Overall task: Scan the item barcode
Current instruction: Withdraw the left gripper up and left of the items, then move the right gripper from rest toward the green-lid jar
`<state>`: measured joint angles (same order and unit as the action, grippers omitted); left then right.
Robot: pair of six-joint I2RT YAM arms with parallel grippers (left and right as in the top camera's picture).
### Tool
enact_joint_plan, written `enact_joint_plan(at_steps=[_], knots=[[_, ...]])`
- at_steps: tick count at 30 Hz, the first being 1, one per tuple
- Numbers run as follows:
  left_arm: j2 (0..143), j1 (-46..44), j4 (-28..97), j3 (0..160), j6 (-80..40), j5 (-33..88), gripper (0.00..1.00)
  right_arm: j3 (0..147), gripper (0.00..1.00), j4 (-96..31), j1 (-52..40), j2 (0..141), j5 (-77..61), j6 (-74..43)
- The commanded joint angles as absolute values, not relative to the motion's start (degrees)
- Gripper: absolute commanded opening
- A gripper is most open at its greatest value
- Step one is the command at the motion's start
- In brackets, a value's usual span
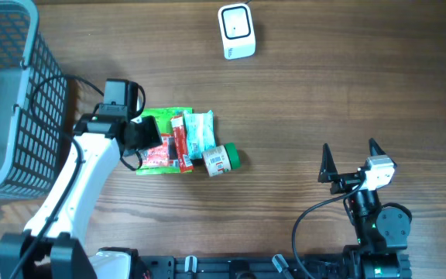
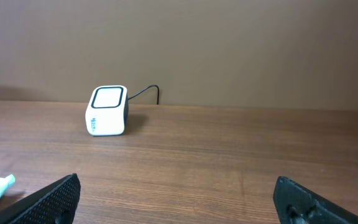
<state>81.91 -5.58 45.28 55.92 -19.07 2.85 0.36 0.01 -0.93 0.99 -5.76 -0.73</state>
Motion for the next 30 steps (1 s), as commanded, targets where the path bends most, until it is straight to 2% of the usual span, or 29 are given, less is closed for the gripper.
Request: enact_joint_plan(at_steps=[1,3,5,6,13,18,19,20,22,23,24,30], knots=[[79.4,-5.2,45.9,57.0,-20.9,2.3,0.41,0.3,1.0,0.3,-1.1,0.8,-5.7,-0.2],[79.3,-5.3,46.4,57.0,-23.2,2.5,0.33,0.3,1.0,0.3,-1.1,0.8,-5.7,-0.2],[79.3,-5.3,46.8,57.0,-23.4,3.3,0.06,0.3,1.0,0.3,-1.1,0.8,-5.7,-0.2],[79.3,-5.3,46.9,57.0,-23.4,3.7,0.04,0.3,1.0,0.3,-1.1,0.8,-5.7,-0.2],[79.3,-5.3,46.9,57.0,-23.4,8.9,0.05,0.3,1.0,0.4,-1.1,0.8,-7.4,-0.8],[79.3,-5.4,47.0,57.0,-23.4,9.6,0.04,0.3,1.0,0.7,-1.1,0.8,-9.8,-16.0],[79.3,-5.4,47.0,57.0,-23.4,9.6,0.09,0.3,1.0,0.7,-1.1,0.8,-9.9,-17.9],[79.3,-5.3,47.0,57.0,-23.4,9.6,0.35,0.3,1.0,0.7,-1.1,1.1,-10.4,-22.3],[79.3,-5.3,47.0,57.0,-23.4,9.6,0.45,0.3,1.0,0.9,-1.1,1.3,-10.4,-28.1],[79.3,-5.3,47.2,57.0,-23.4,9.6,0.64,0.5,1.0,0.5,-1.1,1.4,-10.6,-28.7],[79.3,-5.3,47.4,57.0,-23.4,9.6,1.0,1.1,1.0,-0.5,-1.1,1.6,-11.2,-28.9],[79.3,-5.3,47.4,57.0,-23.4,9.6,1.0,10.9,0.99,-10.3,-1.1,5.3,-11.8,-28.9]])
